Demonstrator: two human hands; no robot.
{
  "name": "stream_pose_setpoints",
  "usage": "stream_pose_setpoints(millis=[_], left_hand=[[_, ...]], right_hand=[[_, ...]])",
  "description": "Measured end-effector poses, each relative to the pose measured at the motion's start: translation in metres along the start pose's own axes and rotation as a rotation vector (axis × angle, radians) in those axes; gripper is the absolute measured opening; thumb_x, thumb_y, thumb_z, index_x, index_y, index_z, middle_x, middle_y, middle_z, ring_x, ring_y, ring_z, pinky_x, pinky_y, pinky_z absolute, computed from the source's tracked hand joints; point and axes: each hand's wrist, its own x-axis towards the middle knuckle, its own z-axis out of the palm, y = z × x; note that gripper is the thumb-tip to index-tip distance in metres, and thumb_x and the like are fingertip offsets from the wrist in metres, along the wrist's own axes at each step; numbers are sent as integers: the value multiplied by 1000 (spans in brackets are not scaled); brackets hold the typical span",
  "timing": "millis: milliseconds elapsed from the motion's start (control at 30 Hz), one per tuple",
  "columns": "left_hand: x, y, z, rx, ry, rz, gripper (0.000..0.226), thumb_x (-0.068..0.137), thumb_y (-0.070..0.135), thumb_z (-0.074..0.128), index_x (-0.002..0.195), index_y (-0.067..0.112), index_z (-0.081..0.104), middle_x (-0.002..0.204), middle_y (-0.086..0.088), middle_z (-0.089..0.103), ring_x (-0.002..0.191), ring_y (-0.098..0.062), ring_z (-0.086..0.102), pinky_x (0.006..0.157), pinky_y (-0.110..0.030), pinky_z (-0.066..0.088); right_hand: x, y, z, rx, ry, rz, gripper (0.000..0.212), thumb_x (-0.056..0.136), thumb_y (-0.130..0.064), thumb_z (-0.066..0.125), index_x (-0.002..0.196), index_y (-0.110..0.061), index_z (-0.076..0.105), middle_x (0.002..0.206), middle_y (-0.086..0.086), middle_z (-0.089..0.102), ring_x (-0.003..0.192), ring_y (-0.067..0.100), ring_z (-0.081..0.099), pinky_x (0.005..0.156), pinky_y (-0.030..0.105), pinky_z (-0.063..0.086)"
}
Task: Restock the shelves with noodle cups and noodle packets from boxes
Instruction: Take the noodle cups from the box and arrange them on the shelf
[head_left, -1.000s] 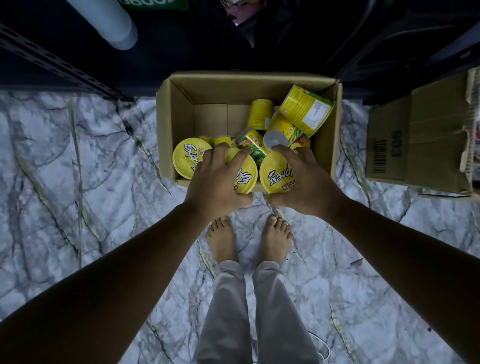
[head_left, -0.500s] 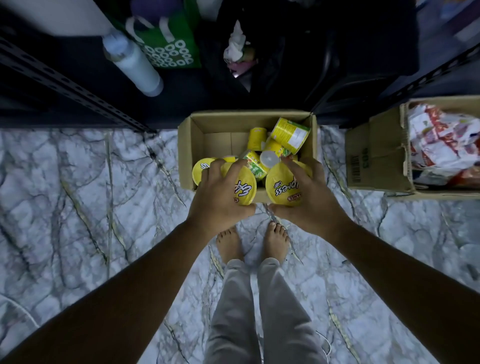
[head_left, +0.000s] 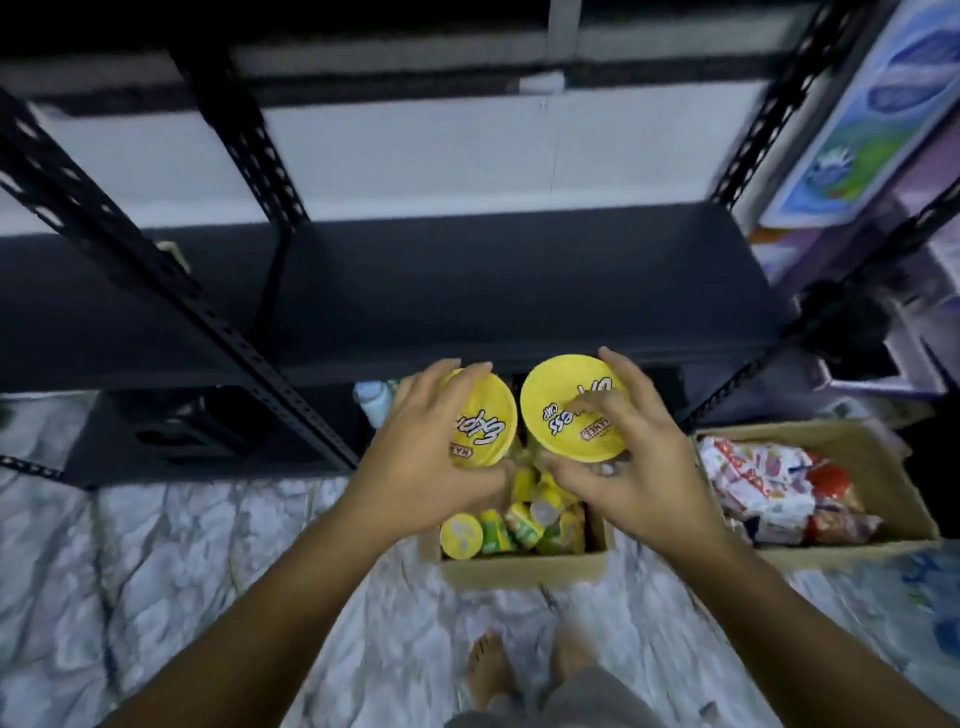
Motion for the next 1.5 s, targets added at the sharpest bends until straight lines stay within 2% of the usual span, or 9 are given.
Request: stream_pose_setpoints(millis=[133, 300, 567, 667, 800, 933, 1367, 1433, 1500], left_hand=[[16, 42, -89, 23, 128, 128, 96, 64, 66, 71, 152, 45, 38, 156, 23, 26, 144, -2, 22, 113, -24, 26], [38, 87, -182, 29, 257, 240, 78, 70, 59, 81, 141, 48, 50, 152, 29, 30, 137, 1, 38, 109, -25, 40], [69, 156, -295, 26, 470, 394, 58, 71, 57, 86, 123, 37, 69, 139, 20, 51, 120, 8, 50, 96, -10, 39], [81, 177, -330, -4, 548, 441, 60, 65, 70, 76, 115, 38, 75, 135, 20, 58, 123, 3, 54, 103, -26, 45], [100, 198, -366, -120, 608, 428, 45, 67, 67, 82, 103, 40, 79, 119, 24, 66, 114, 3, 60, 100, -36, 53], [120, 217, -391, -136, 648, 413, 39, 72, 59, 86, 101, 34, 80, 110, 22, 69, 108, 1, 62, 95, -32, 54], [204, 229, -413, 108, 660, 258, 41, 73, 67, 79, 88, 29, 78, 92, 13, 72, 91, -5, 63, 77, -32, 57], [213, 222, -407, 52, 624, 262, 39, 73, 66, 81, 84, 29, 77, 85, 13, 72, 85, -3, 66, 71, -29, 56], [219, 214, -399, 18, 632, 300, 38, 75, 64, 81, 90, 29, 76, 97, 14, 70, 93, -3, 64, 74, -25, 54]], right_hand=[[43, -63, -36, 46, 153, -149, 48, 74, -61, 77, 107, -27, 75, 157, -6, 41, 136, -5, 44, 96, 20, 48], [94, -131, -81, 79, 258, -289, 47, 73, -63, 76, 106, -30, 78, 150, -11, 47, 109, -20, 51, 87, 2, 39], [175, -217, -143, 115, 382, -429, 36, 70, -74, 74, 93, -46, 72, 141, -20, 50, 129, -6, 47, 100, 20, 43], [202, -246, -166, 134, 394, -422, 41, 66, -72, 73, 92, -40, 76, 136, -22, 52, 125, -7, 49, 98, 30, 47], [234, -277, -190, 152, 380, -446, 32, 71, -63, 79, 89, -38, 77, 126, -23, 57, 121, -6, 53, 101, 32, 48], [266, -296, -208, 124, 368, -447, 30, 75, -62, 80, 90, -36, 77, 122, -21, 58, 118, -2, 55, 102, 37, 49], [355, -290, -209, 5, 351, -329, 38, 80, -60, 77, 99, -30, 64, 122, -8, 52, 107, 8, 58, 90, 35, 54], [360, -282, -206, 59, 352, -325, 39, 81, -58, 78, 106, -33, 61, 125, -8, 51, 107, 8, 59, 91, 37, 56], [361, -274, -204, 88, 338, -347, 53, 80, -56, 80, 123, -36, 54, 133, -9, 48, 110, 5, 59, 92, 33, 56]])
